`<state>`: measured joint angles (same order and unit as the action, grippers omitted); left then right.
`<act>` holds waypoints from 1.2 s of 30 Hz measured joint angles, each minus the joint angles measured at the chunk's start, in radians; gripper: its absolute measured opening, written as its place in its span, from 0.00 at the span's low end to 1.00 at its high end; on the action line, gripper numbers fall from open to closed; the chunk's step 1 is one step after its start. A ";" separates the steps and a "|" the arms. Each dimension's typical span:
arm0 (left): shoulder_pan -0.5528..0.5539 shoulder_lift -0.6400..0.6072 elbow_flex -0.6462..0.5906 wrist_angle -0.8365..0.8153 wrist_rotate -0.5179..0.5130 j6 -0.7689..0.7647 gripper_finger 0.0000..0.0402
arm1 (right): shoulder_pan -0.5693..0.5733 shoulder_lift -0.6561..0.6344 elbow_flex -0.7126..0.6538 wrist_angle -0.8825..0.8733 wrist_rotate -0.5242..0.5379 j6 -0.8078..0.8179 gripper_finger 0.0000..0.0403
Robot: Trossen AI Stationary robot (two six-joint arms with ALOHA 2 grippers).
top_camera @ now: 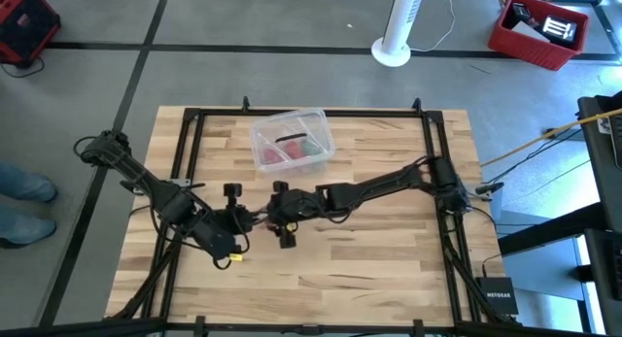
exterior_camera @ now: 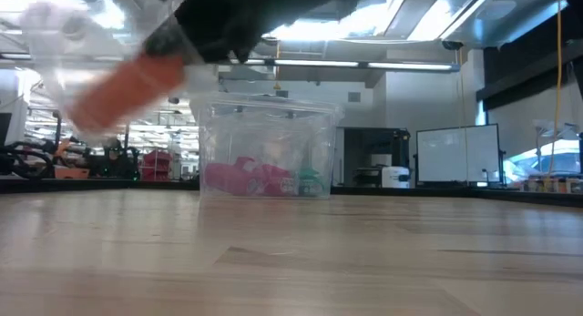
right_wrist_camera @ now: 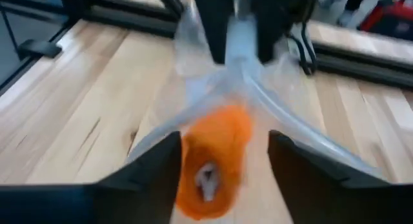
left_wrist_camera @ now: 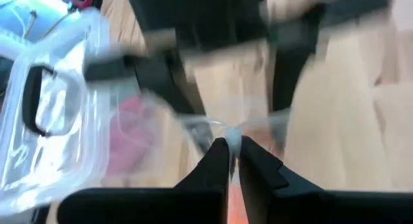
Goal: Roll bandage
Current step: Put the rolled orange bandage into the transparent zip bag, then close the transparent zip bag
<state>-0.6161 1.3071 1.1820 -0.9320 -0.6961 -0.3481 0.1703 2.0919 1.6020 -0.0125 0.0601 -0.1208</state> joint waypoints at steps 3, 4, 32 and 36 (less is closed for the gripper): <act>-0.008 0.000 0.000 -0.054 -0.003 -0.039 0.03 | 0.001 -0.058 0.000 -0.135 0.000 0.025 0.66; -0.009 0.000 0.000 -0.060 -0.004 -0.045 0.03 | 0.006 -0.072 0.000 -0.166 0.000 0.031 0.68; 0.070 0.001 -0.171 0.270 -0.043 -0.063 0.06 | 0.045 -0.351 -0.473 0.375 -0.078 0.080 0.61; 0.083 0.001 -0.209 0.362 -0.043 -0.011 0.05 | 0.056 -0.283 -0.489 0.567 -0.034 0.034 0.60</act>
<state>-0.5328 1.3079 0.9732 -0.5699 -0.7388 -0.3587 0.2266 1.8090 1.1134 0.5542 0.0257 -0.0868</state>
